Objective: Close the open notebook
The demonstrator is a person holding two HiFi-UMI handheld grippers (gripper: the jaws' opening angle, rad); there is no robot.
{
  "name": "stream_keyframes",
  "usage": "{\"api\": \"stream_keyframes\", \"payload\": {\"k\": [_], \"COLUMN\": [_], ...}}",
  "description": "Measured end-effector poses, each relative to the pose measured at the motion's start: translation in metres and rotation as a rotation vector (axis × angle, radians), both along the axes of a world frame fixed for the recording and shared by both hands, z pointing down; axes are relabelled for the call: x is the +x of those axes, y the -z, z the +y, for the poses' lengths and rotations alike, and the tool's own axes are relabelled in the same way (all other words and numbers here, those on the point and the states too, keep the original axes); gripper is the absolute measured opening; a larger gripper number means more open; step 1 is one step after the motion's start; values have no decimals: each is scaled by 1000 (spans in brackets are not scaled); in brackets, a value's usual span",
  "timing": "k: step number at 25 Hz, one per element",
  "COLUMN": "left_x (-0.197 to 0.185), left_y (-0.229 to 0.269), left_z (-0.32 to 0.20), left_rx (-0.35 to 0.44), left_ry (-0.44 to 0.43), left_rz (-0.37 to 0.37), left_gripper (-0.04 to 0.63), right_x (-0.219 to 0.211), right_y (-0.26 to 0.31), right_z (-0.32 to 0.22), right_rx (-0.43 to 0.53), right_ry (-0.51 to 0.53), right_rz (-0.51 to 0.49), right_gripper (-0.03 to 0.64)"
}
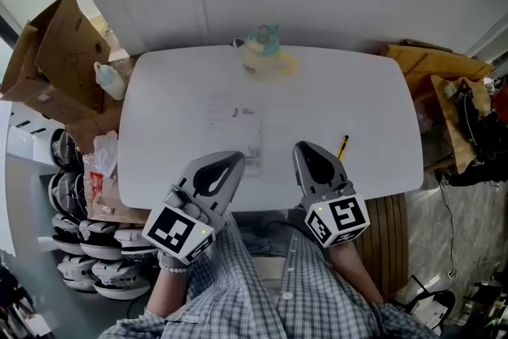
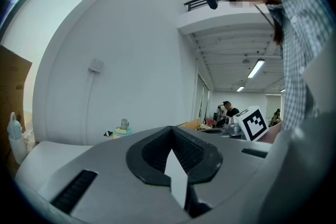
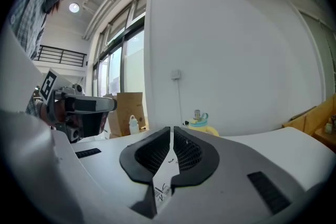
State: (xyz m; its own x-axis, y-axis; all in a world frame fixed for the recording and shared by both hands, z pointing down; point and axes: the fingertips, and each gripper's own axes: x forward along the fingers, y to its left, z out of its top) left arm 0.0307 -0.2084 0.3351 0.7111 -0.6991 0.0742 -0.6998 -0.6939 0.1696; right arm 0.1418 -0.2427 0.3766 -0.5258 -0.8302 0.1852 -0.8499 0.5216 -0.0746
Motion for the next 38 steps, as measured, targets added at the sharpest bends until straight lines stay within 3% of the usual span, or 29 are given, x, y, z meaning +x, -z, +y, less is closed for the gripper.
{"api": "stream_keyframes", "payload": {"k": [38], "left_x": [22], "left_y": [-5], "left_z": [-8], "left_rx": [-10], "left_ry": [-76], "left_rz": [6], "left_gripper": [6], "right_x": [15], "right_y": [-4], "right_z": [0], "right_rx": [-15], "right_ry": [-42], "right_rz": [25], "right_gripper": [31]}}
